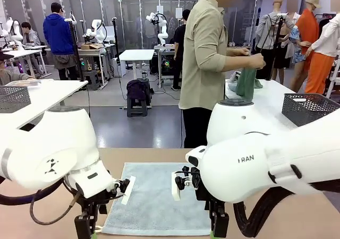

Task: Fold the towels and place them in the basket.
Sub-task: When a person lays out a Towel with hook on the table, fold it in half twice.

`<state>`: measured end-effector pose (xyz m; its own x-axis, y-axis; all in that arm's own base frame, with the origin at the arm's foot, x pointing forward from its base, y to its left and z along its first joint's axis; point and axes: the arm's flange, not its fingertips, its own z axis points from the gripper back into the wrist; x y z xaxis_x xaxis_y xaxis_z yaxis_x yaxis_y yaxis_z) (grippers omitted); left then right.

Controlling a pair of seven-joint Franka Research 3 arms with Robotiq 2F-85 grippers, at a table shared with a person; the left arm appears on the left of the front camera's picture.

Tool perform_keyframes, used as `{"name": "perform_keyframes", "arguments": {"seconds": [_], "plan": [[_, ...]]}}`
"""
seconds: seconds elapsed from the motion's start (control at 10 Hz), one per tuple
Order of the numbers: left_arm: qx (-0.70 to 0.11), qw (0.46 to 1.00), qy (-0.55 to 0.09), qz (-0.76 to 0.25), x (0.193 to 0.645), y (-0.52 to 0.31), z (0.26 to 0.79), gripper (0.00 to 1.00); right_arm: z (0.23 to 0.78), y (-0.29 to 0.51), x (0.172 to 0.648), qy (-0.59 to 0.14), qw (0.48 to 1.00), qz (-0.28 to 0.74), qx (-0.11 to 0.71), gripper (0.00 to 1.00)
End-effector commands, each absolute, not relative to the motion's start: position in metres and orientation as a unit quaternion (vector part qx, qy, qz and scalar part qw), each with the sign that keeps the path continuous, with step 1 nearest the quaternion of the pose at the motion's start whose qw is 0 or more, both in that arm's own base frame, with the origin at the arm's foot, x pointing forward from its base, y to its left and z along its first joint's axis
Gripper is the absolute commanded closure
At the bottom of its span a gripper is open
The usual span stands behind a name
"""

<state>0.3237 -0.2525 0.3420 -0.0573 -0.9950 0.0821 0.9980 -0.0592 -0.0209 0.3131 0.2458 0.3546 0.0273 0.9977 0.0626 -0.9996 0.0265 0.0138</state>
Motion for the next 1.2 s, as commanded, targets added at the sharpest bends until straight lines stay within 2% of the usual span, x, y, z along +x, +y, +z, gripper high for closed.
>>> {"name": "perform_keyframes", "arguments": {"seconds": [0.0, 0.6, 1.1], "plan": [[-0.04, 0.679, -0.029, -0.732, 0.327, -0.262, 0.332, 0.0, 0.338, 0.242, 0.306, -0.017, 0.726, 0.687, 0.007, 0.0], [0.003, 0.681, -0.025, -0.732, 0.333, -0.265, 0.31, 0.0, 0.312, 0.24, 0.312, -0.014, 0.725, 0.689, -0.004, 0.0], [0.007, 0.677, -0.026, -0.736, 0.339, -0.261, 0.3, 0.0, 0.297, 0.238, 0.314, -0.012, 0.731, 0.682, -0.009, 0.0]]}}
